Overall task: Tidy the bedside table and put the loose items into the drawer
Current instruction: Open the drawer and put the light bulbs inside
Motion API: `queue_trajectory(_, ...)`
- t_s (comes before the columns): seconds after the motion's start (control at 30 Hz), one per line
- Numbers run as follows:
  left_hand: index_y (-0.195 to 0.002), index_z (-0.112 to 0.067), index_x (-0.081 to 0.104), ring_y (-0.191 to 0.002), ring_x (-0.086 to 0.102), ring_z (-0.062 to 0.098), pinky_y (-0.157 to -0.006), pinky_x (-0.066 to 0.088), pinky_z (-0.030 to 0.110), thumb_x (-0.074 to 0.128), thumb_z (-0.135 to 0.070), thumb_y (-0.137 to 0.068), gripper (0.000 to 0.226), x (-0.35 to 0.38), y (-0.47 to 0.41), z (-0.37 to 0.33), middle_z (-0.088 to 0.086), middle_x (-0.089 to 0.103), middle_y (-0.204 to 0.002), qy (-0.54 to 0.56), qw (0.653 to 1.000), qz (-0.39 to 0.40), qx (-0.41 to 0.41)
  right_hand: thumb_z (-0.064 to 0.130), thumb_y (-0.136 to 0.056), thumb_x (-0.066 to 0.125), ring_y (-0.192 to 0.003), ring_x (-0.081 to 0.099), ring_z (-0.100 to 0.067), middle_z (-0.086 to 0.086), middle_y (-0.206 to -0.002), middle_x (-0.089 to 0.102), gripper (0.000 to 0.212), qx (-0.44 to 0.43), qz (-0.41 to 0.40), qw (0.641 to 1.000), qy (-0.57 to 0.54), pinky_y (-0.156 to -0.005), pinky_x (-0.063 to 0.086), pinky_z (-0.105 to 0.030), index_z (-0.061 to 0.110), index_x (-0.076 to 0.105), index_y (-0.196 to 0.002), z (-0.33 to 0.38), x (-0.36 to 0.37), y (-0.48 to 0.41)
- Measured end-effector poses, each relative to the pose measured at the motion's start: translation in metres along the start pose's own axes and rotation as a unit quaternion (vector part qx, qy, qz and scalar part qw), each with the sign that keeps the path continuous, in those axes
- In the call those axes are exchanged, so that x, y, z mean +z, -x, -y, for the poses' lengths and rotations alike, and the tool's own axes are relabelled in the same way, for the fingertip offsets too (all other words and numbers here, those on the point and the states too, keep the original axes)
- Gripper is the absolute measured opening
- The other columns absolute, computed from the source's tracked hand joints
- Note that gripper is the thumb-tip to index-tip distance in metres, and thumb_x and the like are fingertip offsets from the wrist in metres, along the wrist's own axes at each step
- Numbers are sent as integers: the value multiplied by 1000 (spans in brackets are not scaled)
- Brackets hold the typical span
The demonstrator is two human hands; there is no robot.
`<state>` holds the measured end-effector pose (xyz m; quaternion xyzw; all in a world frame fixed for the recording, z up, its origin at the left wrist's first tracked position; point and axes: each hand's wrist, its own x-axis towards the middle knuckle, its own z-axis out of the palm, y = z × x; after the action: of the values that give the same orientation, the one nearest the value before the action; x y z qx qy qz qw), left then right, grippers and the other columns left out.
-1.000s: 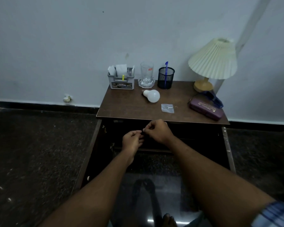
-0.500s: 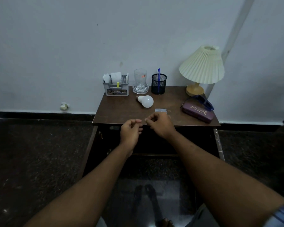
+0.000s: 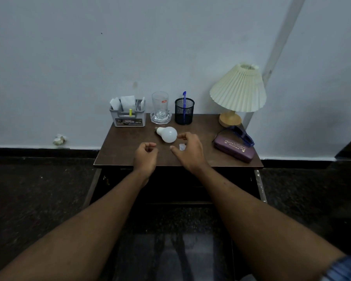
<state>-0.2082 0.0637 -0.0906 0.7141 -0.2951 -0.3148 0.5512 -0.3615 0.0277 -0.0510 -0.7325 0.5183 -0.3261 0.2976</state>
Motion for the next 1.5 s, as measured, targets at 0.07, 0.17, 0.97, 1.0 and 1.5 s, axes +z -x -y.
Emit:
queue_trajectory(0.07,-97,-23,67,-88,66,21,-87,56,40,64,-11,-89,15,1,-5,4,8,72,-101,2,1000,6,-9,30,-84,79,-117,54,-16,-4,-133,50,49,1,4,1000,4,-108,43,-41,19,58,-126,-2,2,-5)
queue_trajectory(0.17,-98,-22,66,-89,66,21,-91,56,43,65,-12,-89,14,2,-13,9,11,73,-103,6,1000,12,-18,26,-81,82,-123,52,-20,-6,-137,44,57,-12,5,1000,3,-108,43,-37,16,55,-130,-3,11,-14)
queue_trajectory(0.97,-140,-17,55,-122,63,32,-105,52,49,72,-16,-85,57,30,-72,-5,12,63,-134,-10,999,46,-20,29,-84,76,-124,50,-34,-15,-133,46,64,-8,9,998,57,-105,44,-41,16,46,-138,-19,68,-81)
queue_trajectory(1.0,-142,-16,54,-121,63,32,-104,53,48,71,-16,-86,58,29,-74,-5,11,62,-135,-13,999,46,-19,26,-84,76,-123,51,-33,-15,-132,47,62,-6,8,998,57,-104,43,-40,16,47,-138,-19,69,-83)
queue_trajectory(1.5,-134,-5,55,-66,61,20,-66,56,32,54,-16,-101,35,9,-60,-18,15,62,-101,127,986,21,-108,6,-78,77,-114,56,-21,-8,-132,50,58,-62,54,997,-7,-89,39,-20,17,55,-130,0,34,-44)
